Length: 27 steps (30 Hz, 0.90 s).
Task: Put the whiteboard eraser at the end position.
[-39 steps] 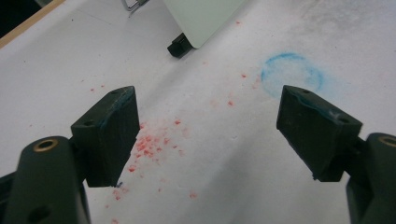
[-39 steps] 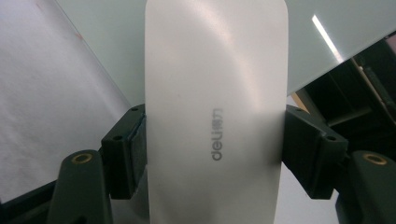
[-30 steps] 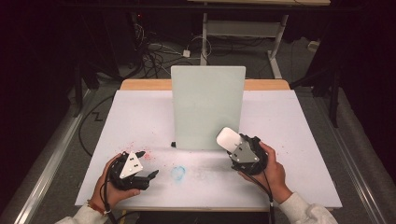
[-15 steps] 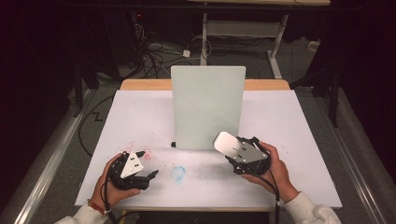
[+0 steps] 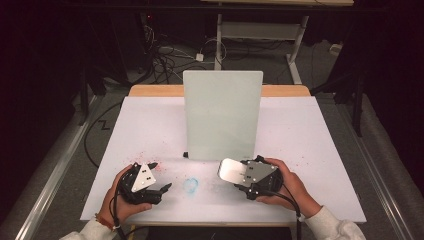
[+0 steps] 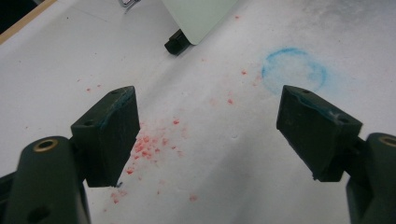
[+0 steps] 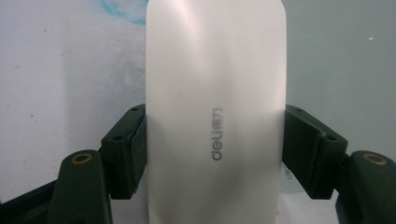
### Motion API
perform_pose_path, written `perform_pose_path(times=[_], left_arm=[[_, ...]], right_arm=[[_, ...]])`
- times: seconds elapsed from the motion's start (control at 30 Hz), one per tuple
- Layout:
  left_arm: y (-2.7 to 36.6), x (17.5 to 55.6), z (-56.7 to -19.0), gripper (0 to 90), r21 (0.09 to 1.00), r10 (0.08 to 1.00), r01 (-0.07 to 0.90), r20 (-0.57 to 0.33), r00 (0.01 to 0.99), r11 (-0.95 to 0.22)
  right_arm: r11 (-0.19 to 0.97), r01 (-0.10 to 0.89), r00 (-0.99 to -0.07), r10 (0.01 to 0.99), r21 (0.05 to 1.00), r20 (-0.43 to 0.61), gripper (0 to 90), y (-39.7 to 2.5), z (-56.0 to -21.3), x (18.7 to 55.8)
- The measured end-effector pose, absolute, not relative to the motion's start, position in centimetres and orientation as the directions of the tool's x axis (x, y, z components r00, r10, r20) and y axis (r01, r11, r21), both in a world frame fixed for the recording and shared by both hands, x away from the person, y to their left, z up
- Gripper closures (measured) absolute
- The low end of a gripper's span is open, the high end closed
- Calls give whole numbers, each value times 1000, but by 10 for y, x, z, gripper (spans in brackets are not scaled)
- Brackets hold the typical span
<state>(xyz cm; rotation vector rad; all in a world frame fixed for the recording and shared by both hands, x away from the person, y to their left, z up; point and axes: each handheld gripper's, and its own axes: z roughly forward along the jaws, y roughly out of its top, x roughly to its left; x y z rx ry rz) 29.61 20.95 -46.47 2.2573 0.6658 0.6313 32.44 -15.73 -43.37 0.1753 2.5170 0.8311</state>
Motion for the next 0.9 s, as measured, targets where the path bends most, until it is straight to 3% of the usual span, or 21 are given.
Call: perform_pose_path(times=[0.47, 0.9], left_arm=[[207, 296, -467, 205, 720, 606, 277, 244, 757, -636], [206, 296, -468, 205, 713, 600, 279, 244, 762, -643]], right_arm=[[875, -79, -945, 87, 477, -316, 310, -121, -446, 332], [860, -67, -966, 72, 507, -250, 306, -112, -457, 334]])
